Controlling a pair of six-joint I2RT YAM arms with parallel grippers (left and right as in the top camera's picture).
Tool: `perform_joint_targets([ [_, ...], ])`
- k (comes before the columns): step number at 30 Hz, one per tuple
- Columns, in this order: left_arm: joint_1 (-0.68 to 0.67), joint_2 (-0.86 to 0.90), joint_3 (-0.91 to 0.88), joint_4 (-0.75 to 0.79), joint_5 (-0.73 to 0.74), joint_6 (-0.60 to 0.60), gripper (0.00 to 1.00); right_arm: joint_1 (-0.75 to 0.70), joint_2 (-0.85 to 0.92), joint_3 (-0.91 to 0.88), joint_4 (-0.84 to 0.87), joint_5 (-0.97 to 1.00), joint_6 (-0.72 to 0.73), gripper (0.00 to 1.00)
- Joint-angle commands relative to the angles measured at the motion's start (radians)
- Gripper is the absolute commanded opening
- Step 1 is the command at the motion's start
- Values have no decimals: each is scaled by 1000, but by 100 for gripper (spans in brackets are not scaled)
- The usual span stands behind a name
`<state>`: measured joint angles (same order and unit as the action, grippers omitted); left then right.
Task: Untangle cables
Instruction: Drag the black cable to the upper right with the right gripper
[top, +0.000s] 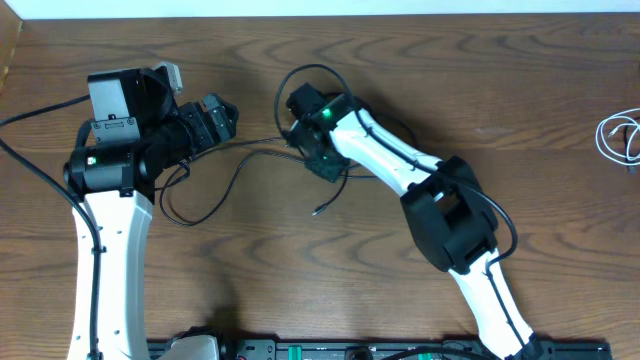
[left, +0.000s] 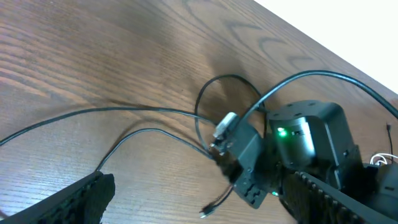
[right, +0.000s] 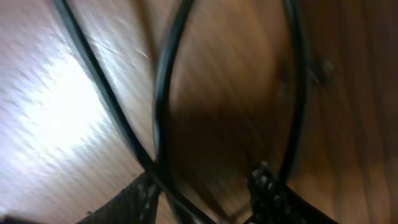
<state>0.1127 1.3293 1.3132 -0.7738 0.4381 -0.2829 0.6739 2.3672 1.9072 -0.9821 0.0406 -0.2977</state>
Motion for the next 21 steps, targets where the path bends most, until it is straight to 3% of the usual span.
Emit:
perform_joint_targets([
  [1,5,-3,20,0,-13,20,92,-43,61,-65,-10,54,44,38],
  [19,5,-3,20,0,-13,20,92,-114,61,-64,-9,-77,85,33],
  [21,5,-3,20,0,-13,20,92,-117,61,-64,-2,-76,111,2],
])
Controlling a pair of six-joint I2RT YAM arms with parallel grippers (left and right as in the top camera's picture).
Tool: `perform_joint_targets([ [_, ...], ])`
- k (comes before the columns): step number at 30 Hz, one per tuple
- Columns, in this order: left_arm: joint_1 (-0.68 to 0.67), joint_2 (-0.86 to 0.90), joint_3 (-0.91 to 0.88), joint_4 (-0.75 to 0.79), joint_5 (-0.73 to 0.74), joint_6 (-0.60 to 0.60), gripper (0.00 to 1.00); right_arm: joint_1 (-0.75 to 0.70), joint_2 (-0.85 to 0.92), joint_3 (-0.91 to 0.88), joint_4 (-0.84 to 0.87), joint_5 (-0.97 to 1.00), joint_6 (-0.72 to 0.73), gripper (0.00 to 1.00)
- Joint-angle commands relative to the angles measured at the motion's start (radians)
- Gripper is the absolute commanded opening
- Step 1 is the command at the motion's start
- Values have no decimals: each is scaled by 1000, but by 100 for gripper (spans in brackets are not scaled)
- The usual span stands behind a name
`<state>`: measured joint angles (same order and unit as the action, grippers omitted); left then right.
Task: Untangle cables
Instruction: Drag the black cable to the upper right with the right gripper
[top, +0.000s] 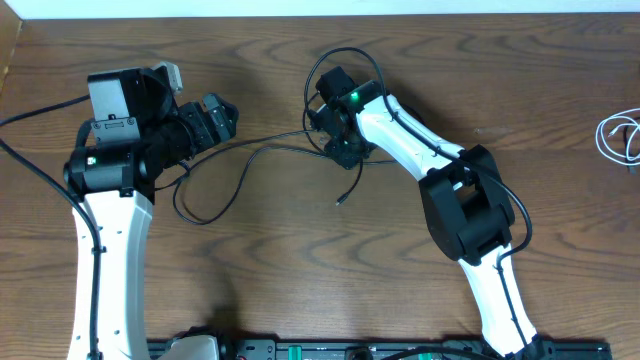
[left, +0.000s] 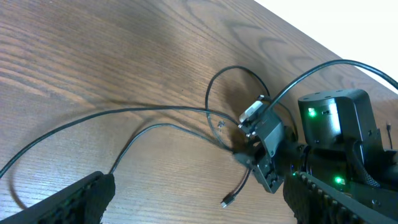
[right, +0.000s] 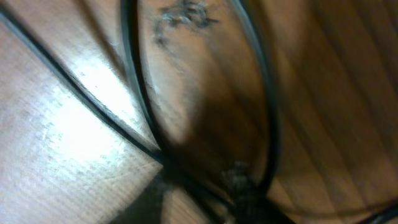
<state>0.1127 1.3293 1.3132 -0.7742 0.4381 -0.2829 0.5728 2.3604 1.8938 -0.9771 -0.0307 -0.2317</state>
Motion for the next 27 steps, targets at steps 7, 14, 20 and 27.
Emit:
perform_joint_targets([
  [7,5,-3,20,1,-13,20,92,-95,25,-42,-18,-3,131,1],
  [14,5,-3,20,1,-13,20,92,-320,-216,-42,-33,-6,224,1],
  [20,5,-3,20,1,-13,20,93,-668,-465,-41,-19,-6,401,1],
  [27,5,-3,20,1,-13,20,93,-989,-513,-40,-4,93,552,1],
])
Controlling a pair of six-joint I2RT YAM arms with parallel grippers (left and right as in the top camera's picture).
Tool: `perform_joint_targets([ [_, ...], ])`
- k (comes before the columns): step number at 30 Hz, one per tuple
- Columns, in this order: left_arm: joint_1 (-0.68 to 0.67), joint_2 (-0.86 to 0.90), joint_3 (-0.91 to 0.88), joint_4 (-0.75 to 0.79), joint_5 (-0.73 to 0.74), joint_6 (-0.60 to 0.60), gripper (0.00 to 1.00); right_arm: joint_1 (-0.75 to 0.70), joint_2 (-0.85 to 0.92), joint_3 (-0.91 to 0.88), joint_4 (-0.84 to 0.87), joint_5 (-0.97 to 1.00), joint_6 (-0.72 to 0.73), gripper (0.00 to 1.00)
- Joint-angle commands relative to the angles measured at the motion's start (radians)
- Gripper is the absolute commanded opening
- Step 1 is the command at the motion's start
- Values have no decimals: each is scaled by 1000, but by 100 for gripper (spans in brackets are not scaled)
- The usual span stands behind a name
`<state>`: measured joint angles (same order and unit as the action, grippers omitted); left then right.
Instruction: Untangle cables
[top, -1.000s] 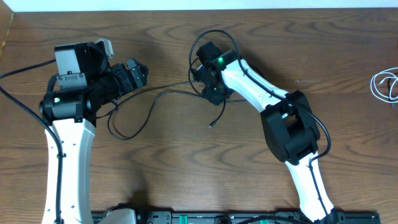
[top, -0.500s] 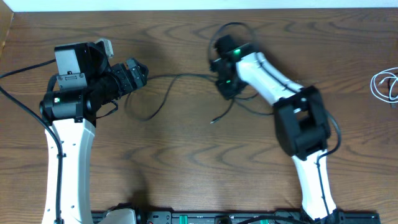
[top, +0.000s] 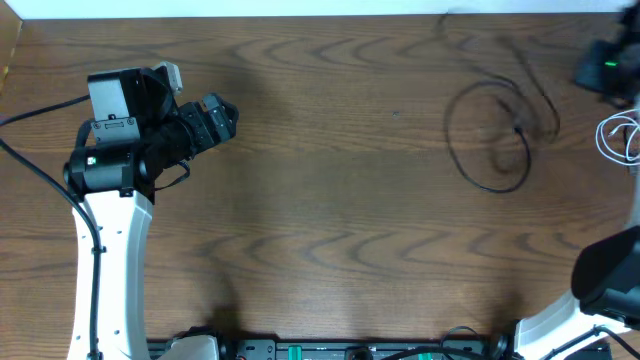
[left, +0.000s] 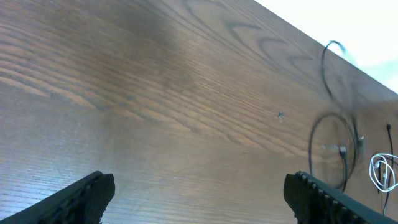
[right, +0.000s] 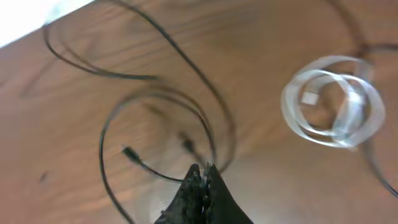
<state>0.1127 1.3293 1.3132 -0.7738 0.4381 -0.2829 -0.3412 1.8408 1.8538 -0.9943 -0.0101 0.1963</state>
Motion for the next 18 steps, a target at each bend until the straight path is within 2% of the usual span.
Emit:
perform_joint_targets([
  [1,5,-3,20,0,-13,20,92,-119,6,0,25,71,143,1],
  [4,5,-3,20,0,-13,20,93,-222,6,0,45,-19,165,1],
  [7,5,-3,20,0,-13,20,92,-244,10,0,53,-211,64,1],
  [10,5,-3,20,0,-13,20,92,-183,11,-1,44,-236,-20,15],
  [12,5,-3,20,0,-13,20,92,-112,12,-1,38,-231,-81,35],
  [14,5,-3,20,0,-13,20,92,-32,19,-1,36,-194,-104,45],
  [18,5,-3,20,0,-13,20,92,103,59,-1,46,-129,-105,51],
])
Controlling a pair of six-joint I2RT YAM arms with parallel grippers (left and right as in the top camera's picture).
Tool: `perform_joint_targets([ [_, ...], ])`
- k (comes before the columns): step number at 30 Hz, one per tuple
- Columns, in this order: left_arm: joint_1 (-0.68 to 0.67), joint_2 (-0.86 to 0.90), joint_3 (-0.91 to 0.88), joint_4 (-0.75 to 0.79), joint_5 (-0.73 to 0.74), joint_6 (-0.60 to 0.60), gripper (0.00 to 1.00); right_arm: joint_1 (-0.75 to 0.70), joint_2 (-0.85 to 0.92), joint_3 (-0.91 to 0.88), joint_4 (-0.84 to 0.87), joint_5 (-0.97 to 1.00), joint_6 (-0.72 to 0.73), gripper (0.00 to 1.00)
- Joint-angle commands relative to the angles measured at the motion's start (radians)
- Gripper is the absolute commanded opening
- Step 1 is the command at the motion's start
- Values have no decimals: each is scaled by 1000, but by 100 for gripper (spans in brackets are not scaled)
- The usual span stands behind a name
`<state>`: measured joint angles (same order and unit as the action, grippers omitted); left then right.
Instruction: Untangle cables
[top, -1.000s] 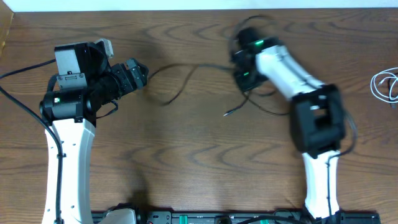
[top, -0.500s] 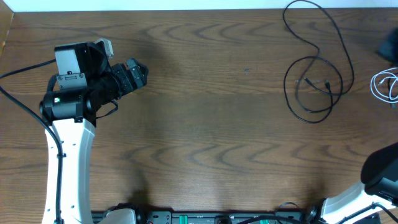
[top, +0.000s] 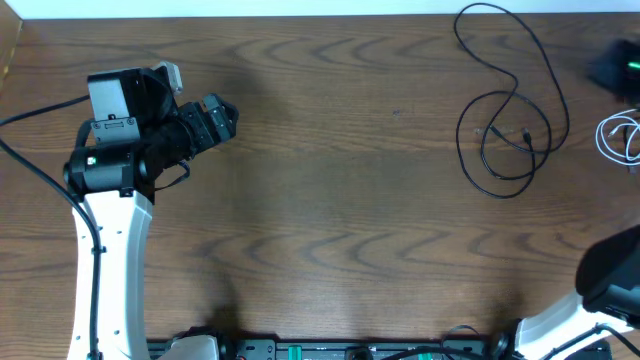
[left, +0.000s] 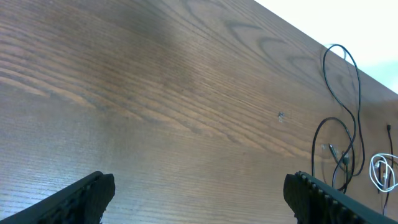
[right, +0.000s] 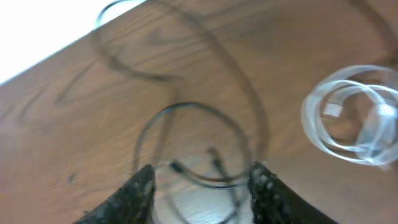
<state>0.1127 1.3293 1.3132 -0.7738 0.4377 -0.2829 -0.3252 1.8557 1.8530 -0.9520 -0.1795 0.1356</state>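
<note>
A thin black cable (top: 510, 130) lies loose at the table's far right: a loop with crossing ends and a long tail running to the back edge. It also shows in the left wrist view (left: 342, 134) and, blurred, under the right wrist (right: 193, 140). A coiled white cable (top: 620, 135) lies apart, just right of it (right: 354, 115). My right gripper (right: 202, 186) hovers open above the black loop with nothing between its fingers; overhead only a dark part of it (top: 618, 65) shows at the right edge. My left gripper (left: 199, 199) stands open and empty at the left (top: 210, 118).
The brown wooden table (top: 330, 220) spans the whole view, its back edge meeting a white surface. The left arm's own black lead (top: 30, 110) runs off the left edge. A rail of equipment (top: 350, 350) sits along the front edge.
My right gripper was shut above the black cable and is now open. The cable has settled into a wider loop with its tail at the back edge. The left arm has not moved.
The black cable first lay tangled mid-table between both grippers, with my right gripper down on it. It then sat slightly further right. Later it was at the far right beside the white coil under the shut right gripper, which now stands open.
</note>
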Motion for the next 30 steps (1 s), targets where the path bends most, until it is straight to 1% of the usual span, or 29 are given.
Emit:
perform_joint_targets([
  [1,5,-3,20,0,-13,20,93,126,66,0,12,68,-42,55],
  [3,5,-3,20,0,-12,20,93,180,112,0,23,133,9,57],
  [6,5,-3,20,0,-12,20,92,228,206,0,14,207,167,59],
  [9,5,-3,20,0,-12,20,93,235,276,0,13,203,211,59],
  [12,5,-3,20,0,-12,20,93,241,347,0,9,171,209,59],
  [18,5,-3,20,0,-12,20,93,259,425,0,26,140,188,57],
  [23,5,-3,20,0,-12,20,93,296,470,0,93,143,138,56],
  [30,5,-3,20,0,-12,20,93,341,513,0,179,150,116,49],
])
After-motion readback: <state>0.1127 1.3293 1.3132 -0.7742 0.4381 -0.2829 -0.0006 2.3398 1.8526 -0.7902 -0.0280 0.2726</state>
